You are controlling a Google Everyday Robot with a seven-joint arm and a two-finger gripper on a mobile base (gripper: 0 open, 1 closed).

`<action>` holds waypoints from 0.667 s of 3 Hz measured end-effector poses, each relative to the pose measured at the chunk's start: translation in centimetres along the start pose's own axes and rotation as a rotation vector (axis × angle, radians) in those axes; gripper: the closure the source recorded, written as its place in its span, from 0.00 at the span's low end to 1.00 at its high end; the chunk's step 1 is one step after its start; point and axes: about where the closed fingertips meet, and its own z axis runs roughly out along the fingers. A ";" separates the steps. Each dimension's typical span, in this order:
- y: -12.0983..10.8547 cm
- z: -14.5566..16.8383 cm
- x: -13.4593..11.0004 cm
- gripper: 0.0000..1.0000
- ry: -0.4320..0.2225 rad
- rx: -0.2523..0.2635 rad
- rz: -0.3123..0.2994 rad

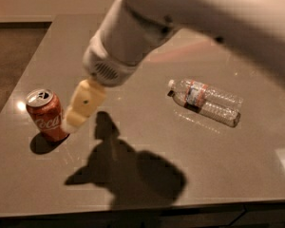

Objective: Knock coke can over

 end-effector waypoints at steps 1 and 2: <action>0.4 3.0 -1.8 0.00 0.012 0.003 0.030; 1.6 4.9 -4.0 0.00 -0.013 -0.009 0.040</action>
Offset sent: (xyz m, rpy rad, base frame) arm -0.0030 0.1023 -0.0231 0.0637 0.0499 -0.0264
